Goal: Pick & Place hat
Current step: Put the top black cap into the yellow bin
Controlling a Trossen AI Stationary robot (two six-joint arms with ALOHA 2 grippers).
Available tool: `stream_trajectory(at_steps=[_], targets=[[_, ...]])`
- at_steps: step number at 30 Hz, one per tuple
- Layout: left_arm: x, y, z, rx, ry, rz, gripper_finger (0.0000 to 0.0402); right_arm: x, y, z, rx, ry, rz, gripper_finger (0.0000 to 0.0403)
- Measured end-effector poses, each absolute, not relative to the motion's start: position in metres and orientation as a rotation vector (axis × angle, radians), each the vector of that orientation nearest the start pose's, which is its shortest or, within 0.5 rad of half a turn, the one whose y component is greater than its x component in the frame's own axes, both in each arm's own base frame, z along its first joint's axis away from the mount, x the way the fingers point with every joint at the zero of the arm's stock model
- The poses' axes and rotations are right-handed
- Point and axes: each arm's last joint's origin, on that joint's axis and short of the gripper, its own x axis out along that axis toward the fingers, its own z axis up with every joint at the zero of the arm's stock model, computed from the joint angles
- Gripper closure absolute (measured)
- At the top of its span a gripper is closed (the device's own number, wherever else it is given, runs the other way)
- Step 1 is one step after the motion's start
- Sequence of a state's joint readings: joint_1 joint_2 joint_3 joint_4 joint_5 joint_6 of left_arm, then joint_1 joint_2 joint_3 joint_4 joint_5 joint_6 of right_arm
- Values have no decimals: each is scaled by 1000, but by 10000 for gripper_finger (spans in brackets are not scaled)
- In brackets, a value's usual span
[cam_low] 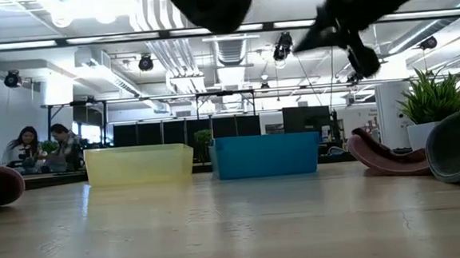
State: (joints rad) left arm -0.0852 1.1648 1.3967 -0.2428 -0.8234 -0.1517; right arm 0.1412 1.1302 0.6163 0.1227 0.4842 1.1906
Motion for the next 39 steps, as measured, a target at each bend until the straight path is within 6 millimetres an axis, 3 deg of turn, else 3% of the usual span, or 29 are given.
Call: stream_trajectory(at_steps=[4,8,18,30,39], targets=[[229,2,471,-105,-130,748,397,241,28,253,952,-65,-497,394],[240,0,470,-136,-181,733,397,243,25,267,861,-181,-468,394],[278,-4,447,-194,-144,680,397,244,17,273,785,-199,-491,394],[316,-3,418,-190,-62,604,397,254,10,317,695,-238,-396,394],[330,-6,404,-258,-31,585,397,255,-4,333,705,-269,-470,394]])
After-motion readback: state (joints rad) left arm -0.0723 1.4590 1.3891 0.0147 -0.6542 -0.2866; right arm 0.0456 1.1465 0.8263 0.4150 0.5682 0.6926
